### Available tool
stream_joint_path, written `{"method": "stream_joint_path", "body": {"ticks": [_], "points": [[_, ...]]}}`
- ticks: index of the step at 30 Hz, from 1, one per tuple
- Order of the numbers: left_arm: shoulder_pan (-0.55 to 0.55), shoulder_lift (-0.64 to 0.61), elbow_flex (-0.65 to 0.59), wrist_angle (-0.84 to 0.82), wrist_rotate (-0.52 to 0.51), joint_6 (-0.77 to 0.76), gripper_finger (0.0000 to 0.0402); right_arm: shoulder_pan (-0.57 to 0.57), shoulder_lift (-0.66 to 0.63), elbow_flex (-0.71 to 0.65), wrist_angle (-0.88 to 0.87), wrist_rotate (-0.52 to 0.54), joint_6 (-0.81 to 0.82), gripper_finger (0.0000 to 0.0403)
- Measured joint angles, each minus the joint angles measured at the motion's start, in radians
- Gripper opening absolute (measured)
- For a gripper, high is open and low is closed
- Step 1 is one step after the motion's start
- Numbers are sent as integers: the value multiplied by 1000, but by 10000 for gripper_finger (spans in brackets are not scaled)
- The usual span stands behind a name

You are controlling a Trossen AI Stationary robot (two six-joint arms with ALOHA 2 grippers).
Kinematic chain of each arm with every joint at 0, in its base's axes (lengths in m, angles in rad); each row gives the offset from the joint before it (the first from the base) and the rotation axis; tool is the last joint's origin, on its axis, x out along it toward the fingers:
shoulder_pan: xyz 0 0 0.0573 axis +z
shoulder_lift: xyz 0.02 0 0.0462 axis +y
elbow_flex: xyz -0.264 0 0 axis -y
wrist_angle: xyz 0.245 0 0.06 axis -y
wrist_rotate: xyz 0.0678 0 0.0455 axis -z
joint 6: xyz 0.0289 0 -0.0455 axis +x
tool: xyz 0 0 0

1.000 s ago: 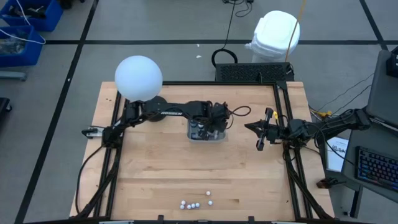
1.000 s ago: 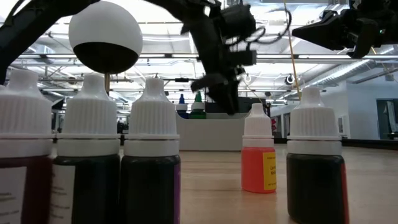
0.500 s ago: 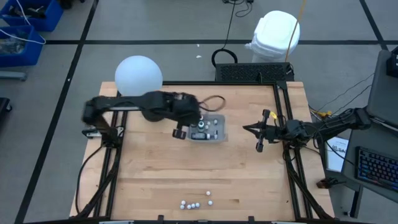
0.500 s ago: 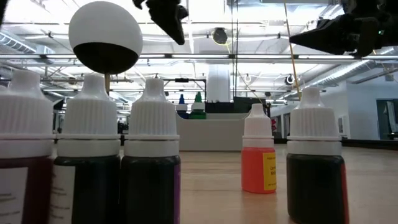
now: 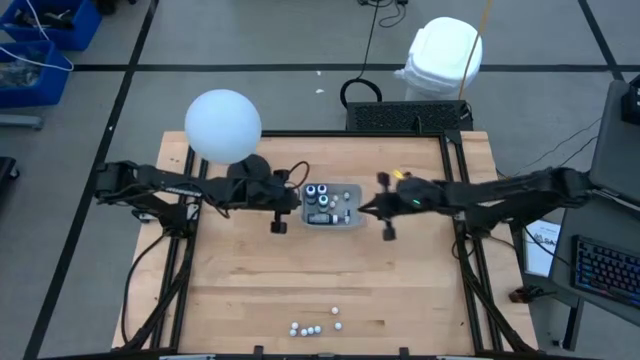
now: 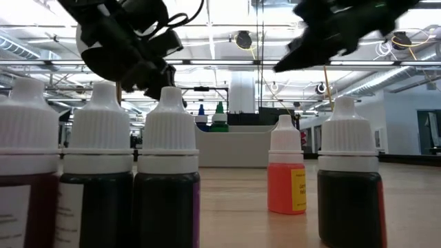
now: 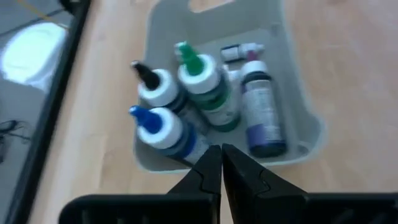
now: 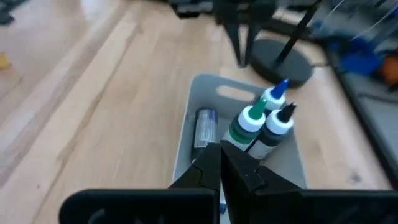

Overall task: Pick & Place food coloring
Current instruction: Put the small red food coloring bottle into the gray bin

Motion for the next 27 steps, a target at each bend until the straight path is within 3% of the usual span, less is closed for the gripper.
{"method": "stream_joint_path", "body": {"ticks": [5, 8, 12, 20, 27], "points": [[3, 4, -56, 71, -29, -3, 23, -116, 219, 146, -16, -206, -60, 0], [4, 3, -56, 83, -28, -23, 23, -148, 337, 198, -31, -252, -87, 10], [4, 4, -56, 79, -13, -28, 24, -157, 443, 242, -45, -296, -91, 51], [4, 4, -56, 100, -1, -25, 24, -96, 528, 257, 2, -284, -58, 162], [4, 4, -56, 125, -1, -55, 24, -31, 542, 256, 19, -50, -36, 192]]}}
